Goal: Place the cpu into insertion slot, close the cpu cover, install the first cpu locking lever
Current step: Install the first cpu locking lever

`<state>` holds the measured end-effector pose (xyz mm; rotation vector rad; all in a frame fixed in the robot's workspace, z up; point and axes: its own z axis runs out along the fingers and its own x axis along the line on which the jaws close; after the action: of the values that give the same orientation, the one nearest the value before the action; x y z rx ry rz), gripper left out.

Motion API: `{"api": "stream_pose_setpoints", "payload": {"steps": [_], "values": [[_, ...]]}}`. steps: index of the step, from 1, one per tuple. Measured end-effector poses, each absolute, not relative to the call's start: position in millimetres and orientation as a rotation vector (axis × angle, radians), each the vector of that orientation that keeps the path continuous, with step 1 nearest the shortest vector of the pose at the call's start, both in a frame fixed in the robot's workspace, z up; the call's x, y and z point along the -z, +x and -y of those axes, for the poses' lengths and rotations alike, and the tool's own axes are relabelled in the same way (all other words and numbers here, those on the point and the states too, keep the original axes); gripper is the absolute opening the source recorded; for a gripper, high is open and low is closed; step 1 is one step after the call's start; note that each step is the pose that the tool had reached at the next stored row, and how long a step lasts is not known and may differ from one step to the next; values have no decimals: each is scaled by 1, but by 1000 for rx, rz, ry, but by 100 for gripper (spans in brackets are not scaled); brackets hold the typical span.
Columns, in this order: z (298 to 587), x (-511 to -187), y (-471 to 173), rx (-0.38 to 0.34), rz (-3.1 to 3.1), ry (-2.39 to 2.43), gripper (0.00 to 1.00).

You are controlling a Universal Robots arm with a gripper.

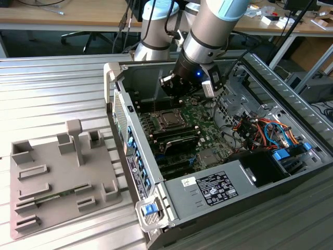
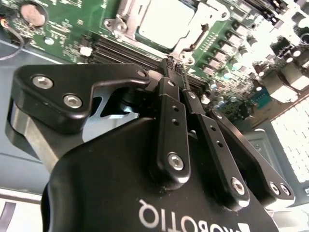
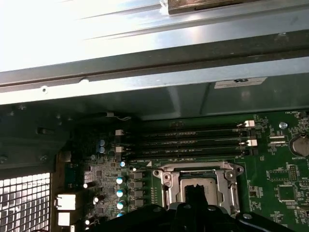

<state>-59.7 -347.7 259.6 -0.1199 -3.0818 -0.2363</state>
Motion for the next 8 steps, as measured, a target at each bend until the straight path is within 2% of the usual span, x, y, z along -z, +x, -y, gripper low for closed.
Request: {"api": "stream_pose_setpoints", "payload": {"steps": [8], "values": [[348,-259,-69,236,3082,-120,11]]}}
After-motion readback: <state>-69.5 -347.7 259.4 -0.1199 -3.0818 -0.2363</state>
